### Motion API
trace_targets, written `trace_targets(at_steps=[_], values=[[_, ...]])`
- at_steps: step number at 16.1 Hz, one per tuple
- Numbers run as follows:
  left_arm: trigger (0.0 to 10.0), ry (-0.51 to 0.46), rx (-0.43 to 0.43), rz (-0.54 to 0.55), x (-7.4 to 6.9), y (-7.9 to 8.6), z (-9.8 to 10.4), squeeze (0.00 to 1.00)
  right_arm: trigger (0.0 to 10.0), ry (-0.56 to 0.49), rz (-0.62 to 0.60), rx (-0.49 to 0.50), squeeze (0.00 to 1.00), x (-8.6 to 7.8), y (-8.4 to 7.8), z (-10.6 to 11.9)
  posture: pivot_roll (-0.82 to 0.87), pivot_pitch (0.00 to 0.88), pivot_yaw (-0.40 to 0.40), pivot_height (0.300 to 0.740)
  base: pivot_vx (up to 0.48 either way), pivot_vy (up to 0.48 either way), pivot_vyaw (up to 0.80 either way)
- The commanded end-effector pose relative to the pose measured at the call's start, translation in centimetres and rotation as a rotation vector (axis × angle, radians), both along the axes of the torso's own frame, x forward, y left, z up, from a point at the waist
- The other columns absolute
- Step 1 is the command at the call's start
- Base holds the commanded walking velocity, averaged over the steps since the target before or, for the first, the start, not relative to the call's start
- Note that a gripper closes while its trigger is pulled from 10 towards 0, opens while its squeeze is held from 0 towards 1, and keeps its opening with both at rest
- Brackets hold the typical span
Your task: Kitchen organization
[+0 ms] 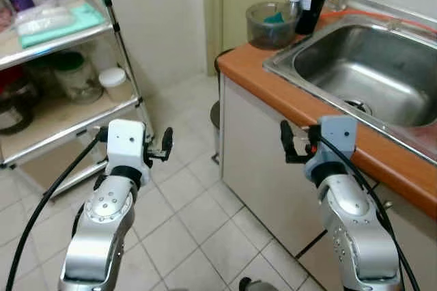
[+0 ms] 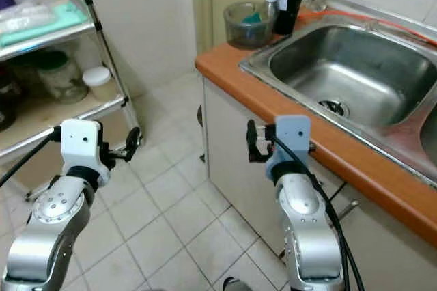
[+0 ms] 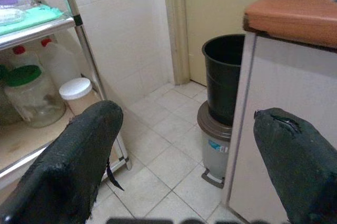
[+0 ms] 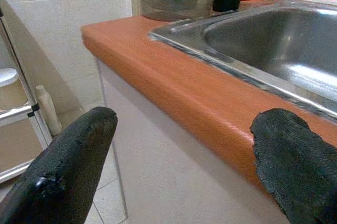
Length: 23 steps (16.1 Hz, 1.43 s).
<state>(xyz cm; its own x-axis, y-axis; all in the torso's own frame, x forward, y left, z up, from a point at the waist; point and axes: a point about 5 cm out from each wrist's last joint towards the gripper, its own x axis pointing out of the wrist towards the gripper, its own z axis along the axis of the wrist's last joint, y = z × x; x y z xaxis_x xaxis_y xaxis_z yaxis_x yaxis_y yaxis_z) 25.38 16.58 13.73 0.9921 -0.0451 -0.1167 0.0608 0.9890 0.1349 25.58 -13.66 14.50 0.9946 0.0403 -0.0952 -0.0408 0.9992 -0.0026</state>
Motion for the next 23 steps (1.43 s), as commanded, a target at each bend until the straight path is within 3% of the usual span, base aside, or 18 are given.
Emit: trace_targets(at_steps=[1, 6, 10, 12, 14, 17, 19, 21, 23], values=[[10.0, 0.004, 0.014, 0.023, 0.0, 0.5, 0.3, 0.0, 10.0, -0.022, 0.029, -0.002, 1.0, 0.1, 0.7, 0.5, -0.02, 0.0, 0.043, 0.74, 0.0, 0.0, -0.8], [10.0, -0.021, 0.008, 0.017, 0.0, 0.2, 0.7, 0.0, 10.0, -0.003, 0.009, 0.023, 1.0, 0.1, 0.4, 0.8, -0.02, 0.0, 0.028, 0.74, 0.0, 0.0, -0.8], [10.0, -0.015, -0.01, 0.01, 0.2, 0.1, 0.7, 0.0, 10.0, -0.047, 0.045, -0.047, 1.0, -0.4, 0.6, 1.7, -0.03, 0.0, 0.045, 0.74, 0.0, 0.0, -0.8], [10.0, -0.079, -0.05, -0.004, 0.5, 0.0, 1.4, 0.0, 10.0, -0.038, 0.044, -0.061, 1.0, -0.3, 0.7, 1.5, -0.03, 0.0, 0.044, 0.74, 0.0, 0.0, -0.8], [10.0, -0.119, -0.009, 0.069, 0.6, 1.0, 1.6, 0.0, 10.0, -0.015, 0.007, -0.049, 1.0, -0.1, 0.4, 1.2, -0.01, 0.0, 0.035, 0.74, 0.0, 0.0, -0.8], [10.0, -0.07, 0.007, 0.139, 0.6, 2.4, 1.5, 0.0, 10.0, -0.005, -0.031, -0.04, 1.0, 0.3, -0.2, 1.3, -0.01, 0.0, 0.029, 0.74, 0.0, 0.0, -0.8], [10.0, -0.03, 0.001, 0.071, 0.5, 2.4, 1.0, 0.0, 10.0, -0.007, -0.042, -0.068, 1.0, 0.7, -0.4, 1.5, -0.01, 0.0, 0.027, 0.74, 0.0, 0.0, -0.8], [10.0, 0.012, -0.073, 0.084, 0.4, 2.5, 0.5, 0.0, 10.0, -0.009, -0.052, -0.104, 1.0, 1.2, -0.7, 1.5, 0.0, 0.0, 0.024, 0.74, 0.0, 0.0, -0.8], [10.0, -0.001, -0.057, 0.094, 0.3, 2.8, 0.7, 0.0, 10.0, -0.013, -0.061, -0.116, 1.0, 1.4, -0.9, 1.7, 0.0, 0.0, 0.02, 0.74, 0.0, 0.0, -0.79]])
